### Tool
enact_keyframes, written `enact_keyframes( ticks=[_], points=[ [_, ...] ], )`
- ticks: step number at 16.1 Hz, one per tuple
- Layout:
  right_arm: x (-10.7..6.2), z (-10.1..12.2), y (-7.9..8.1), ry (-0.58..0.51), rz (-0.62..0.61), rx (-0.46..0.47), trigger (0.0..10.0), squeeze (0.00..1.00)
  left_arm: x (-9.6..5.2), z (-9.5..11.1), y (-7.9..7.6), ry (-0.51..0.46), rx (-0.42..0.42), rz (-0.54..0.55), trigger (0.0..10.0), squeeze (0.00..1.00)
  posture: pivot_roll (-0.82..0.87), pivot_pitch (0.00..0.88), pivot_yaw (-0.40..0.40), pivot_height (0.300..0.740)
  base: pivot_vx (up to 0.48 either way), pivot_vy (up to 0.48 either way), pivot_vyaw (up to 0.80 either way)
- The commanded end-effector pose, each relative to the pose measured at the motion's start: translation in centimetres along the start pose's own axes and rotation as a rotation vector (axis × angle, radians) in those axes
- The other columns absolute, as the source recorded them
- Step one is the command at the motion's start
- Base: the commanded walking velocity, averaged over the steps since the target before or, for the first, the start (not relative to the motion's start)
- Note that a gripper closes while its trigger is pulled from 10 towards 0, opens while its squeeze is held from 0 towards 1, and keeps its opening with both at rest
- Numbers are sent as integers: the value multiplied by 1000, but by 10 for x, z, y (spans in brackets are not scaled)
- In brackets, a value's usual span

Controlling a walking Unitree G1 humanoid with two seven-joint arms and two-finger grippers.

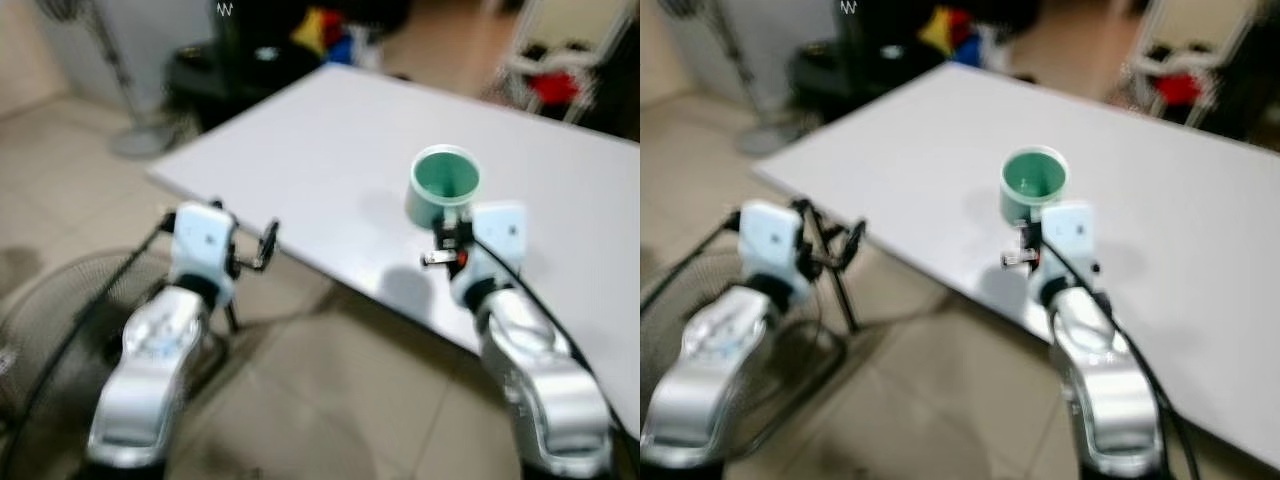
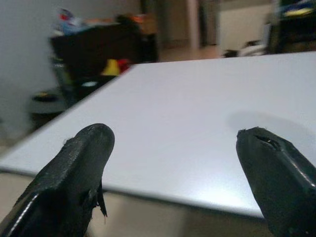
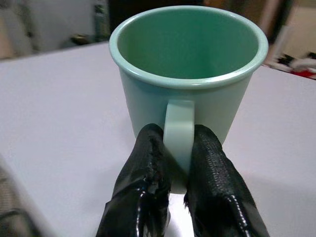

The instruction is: Setting the table

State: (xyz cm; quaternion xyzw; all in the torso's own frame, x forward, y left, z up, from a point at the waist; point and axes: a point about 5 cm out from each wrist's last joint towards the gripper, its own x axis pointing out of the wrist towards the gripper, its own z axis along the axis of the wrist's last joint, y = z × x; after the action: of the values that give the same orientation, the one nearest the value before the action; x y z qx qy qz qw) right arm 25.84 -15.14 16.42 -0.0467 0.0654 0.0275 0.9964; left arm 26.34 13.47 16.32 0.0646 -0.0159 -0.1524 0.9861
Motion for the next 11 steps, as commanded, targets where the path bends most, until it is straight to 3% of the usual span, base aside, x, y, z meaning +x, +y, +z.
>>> enact_keyframes(
  ticks=[1, 11],
  points=[
    [1, 6, 3, -31, 9, 5, 10000, 0, -2, 3, 8, -4, 25, 24, 10000, 0, 89, 0, 18, 740, 368, 0, 0],
    [1, 5, -1, -34, -27, 8, 10000, 0, 3, 0, 6, 0, 18, 8, 10000, 0, 68, 0, 36, 740, 366, 0, 0]
  ],
)
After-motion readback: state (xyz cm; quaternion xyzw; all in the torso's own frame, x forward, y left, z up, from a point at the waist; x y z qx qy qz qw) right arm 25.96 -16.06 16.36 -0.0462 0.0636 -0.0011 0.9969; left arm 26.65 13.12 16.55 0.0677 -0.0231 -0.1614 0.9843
